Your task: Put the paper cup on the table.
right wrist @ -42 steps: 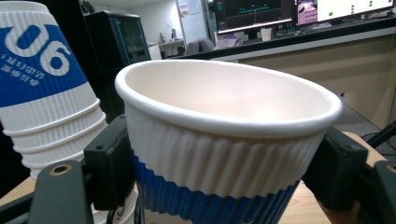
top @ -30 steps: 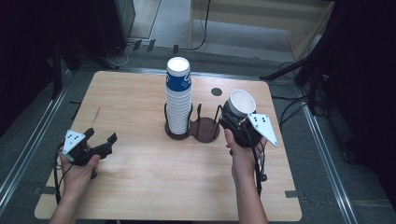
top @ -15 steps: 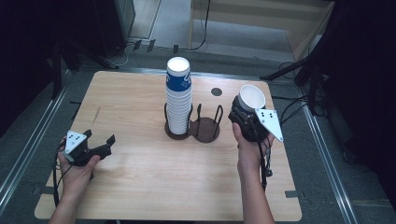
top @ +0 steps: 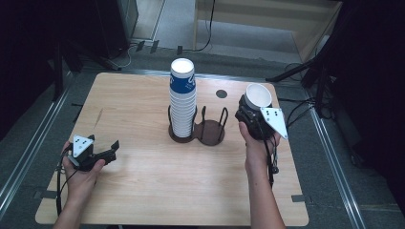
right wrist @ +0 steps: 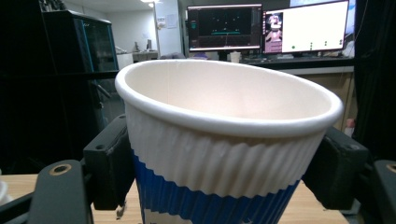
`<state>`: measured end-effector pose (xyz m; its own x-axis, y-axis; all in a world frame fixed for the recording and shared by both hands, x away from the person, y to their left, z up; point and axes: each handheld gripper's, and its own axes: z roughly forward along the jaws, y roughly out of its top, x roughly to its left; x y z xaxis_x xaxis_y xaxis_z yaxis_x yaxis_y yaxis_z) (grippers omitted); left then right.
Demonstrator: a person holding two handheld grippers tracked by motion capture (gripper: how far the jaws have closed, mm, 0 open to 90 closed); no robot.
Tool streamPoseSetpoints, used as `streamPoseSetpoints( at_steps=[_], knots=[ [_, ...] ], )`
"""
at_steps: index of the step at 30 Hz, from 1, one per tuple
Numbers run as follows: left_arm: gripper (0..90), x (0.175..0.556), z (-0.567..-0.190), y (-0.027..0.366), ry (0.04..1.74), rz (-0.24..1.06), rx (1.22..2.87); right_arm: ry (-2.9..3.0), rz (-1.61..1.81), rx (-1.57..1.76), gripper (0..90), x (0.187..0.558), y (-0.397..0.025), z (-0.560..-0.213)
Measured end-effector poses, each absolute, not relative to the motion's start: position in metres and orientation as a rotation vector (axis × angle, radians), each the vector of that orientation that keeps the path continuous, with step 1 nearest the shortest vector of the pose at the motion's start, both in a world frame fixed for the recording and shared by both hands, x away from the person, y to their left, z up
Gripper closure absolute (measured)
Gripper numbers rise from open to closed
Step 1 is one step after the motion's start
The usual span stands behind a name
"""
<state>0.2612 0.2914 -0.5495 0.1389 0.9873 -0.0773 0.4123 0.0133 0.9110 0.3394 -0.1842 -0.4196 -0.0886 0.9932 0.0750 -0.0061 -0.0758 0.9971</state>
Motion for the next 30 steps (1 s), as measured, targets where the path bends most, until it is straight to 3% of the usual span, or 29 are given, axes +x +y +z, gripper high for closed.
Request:
streamPoseSetpoints(
  at_steps=[30],
  knots=[
    [8.1, 0.261, -0.550, 0.295, 1.428, 0.775, 1.528, 1.259, 1.239, 1.252, 20.9, 0.383, -0.196, -0.455]
  ],
)
